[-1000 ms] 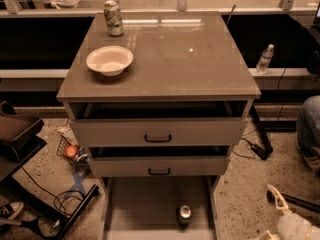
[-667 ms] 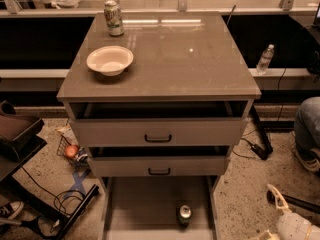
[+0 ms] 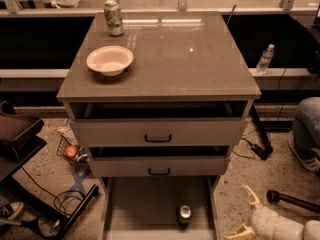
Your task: Pick green can from bottom drawer and place on counter
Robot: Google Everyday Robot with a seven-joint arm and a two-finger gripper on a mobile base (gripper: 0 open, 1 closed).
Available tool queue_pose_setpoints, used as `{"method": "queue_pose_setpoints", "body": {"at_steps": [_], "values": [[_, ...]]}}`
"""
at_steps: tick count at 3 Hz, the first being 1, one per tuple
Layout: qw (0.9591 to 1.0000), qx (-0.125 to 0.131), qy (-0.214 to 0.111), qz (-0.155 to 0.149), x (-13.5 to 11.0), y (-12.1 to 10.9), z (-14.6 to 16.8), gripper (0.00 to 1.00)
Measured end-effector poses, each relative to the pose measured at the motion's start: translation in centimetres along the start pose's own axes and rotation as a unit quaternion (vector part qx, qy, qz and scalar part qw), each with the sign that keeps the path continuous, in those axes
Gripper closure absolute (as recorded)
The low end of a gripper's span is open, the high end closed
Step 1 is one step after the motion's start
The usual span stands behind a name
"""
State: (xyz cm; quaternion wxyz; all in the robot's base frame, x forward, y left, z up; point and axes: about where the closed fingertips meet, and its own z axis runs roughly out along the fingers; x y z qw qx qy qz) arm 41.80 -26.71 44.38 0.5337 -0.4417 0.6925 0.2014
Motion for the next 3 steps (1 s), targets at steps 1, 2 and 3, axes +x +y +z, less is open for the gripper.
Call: {"method": "queue_pose_setpoints", "body": {"at_steps": [1, 2, 3], "values": [[0.9986, -0.038, -0.033, 0.013, 3.7, 2.3, 5.4, 0.00], [0.9953, -0.059, -0.073, 0.023, 7.9, 5.0, 10.3, 0.00], [0.9954, -0.062, -0.069, 0.022, 7.8, 5.1, 10.7, 0.00]]}}
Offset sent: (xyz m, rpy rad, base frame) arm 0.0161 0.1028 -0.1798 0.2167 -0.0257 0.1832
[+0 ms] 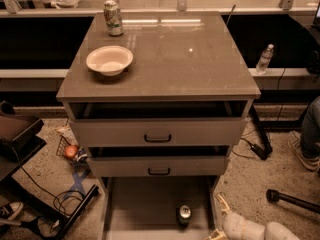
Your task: Pick green can from bottom drawer and place on counter
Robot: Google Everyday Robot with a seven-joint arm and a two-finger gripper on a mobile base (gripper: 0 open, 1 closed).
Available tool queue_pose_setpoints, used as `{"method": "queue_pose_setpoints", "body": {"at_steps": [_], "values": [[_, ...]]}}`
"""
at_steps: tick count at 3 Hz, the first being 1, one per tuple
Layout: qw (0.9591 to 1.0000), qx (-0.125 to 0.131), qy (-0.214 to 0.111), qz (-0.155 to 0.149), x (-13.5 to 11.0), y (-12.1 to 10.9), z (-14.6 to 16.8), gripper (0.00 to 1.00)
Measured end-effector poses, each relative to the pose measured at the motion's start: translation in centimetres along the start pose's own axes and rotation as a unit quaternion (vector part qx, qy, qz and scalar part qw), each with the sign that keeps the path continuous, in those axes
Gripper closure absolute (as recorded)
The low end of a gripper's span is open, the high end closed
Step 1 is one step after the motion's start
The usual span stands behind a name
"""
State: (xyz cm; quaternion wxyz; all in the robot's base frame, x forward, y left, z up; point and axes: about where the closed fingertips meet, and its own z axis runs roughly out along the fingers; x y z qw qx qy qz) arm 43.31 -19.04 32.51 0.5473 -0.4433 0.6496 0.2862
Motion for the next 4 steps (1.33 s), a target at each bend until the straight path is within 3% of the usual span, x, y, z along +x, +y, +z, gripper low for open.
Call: {"method": "queue_pose_setpoints", "body": {"at_steps": [1, 3, 4], "values": [[0.9999, -0.014, 0.001, -0.004, 0.8, -0.1, 2.4, 0.00], [0.9967, -0.076, -0.016, -0.021, 5.0, -0.2, 10.5, 0.00], [0.9950, -0.097, -0.013, -0.021, 6.4, -0.5, 12.8, 0.00]]}}
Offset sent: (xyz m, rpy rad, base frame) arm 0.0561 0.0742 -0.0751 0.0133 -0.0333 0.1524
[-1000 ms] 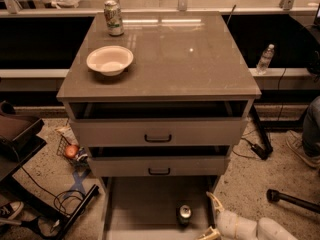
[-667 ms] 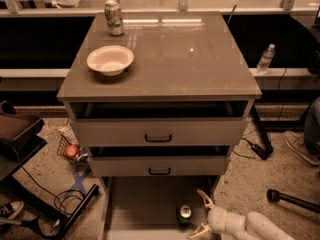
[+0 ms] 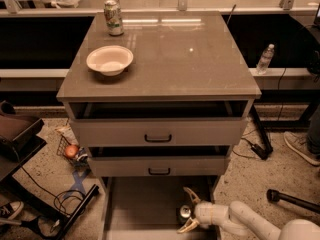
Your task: Pick green can from bottom drawer and place on counter
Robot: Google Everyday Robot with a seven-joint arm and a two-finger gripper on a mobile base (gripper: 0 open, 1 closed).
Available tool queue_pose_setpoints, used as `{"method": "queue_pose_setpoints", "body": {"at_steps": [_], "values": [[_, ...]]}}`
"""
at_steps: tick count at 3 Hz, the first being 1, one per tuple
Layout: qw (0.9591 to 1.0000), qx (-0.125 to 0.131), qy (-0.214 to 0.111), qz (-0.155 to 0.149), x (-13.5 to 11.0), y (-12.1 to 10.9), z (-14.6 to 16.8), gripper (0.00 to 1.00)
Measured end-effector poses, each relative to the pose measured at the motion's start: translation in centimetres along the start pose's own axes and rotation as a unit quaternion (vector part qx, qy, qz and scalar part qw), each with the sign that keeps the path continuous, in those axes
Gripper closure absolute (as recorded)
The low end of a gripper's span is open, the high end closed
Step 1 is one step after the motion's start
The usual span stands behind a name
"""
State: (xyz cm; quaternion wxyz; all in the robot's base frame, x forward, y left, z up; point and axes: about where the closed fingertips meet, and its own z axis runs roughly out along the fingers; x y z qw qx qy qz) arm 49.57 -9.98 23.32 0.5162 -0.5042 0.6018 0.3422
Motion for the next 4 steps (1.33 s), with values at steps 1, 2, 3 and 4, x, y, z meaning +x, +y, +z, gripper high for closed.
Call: {"method": "queue_pose_setpoints", "body": {"at_steps": [1, 2, 3, 4], "values": [[0.9996, -0.017, 0.020, 0.006, 2.3, -0.8, 0.8, 0.18], [0.9985, -0.024, 0.048, 0.013, 4.7, -1.4, -0.1, 0.49], [0.9979, -0.024, 0.058, 0.018, 5.7, -1.5, -0.7, 0.72], [0.9985, -0.028, 0.044, 0.015, 4.5, -1.0, -0.6, 0.95]]}}
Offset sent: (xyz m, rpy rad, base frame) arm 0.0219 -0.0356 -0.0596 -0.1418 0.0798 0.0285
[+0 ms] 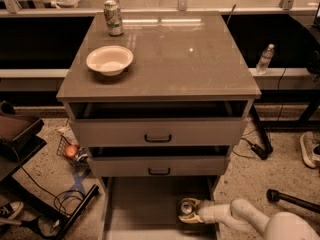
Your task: Pick green can from bottom drawer and place on counter
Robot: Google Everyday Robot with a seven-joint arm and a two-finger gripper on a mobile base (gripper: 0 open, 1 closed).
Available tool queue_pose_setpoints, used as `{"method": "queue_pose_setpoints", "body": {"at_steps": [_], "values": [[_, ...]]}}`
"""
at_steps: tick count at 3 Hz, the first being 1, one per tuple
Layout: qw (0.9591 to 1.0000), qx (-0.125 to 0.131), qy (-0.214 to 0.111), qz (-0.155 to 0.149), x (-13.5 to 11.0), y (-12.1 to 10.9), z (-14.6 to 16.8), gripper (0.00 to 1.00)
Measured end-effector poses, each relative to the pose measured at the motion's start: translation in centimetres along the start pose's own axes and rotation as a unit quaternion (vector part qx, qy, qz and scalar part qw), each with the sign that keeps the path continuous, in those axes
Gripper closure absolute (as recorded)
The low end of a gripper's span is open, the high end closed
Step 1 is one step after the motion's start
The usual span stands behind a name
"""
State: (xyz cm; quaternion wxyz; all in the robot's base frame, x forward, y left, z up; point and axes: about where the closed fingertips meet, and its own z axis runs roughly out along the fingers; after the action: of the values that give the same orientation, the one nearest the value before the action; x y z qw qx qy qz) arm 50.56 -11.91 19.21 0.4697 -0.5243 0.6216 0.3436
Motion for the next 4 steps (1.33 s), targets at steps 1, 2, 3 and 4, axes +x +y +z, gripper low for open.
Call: {"method": "queue_pose_setpoints", "body": {"at_steps": [1, 2, 3, 4], "values": [[0.9995, 0.008, -0.027, -0.014, -4.5, 0.3, -2.3, 1.00], [0.9983, 0.015, -0.057, -0.007, -12.1, 1.6, -7.0, 1.00], [0.9964, 0.025, -0.077, 0.024, -21.0, 3.2, -12.6, 1.00], [0.9954, 0.043, -0.075, 0.041, -26.5, 3.1, -16.8, 1.00]]}}
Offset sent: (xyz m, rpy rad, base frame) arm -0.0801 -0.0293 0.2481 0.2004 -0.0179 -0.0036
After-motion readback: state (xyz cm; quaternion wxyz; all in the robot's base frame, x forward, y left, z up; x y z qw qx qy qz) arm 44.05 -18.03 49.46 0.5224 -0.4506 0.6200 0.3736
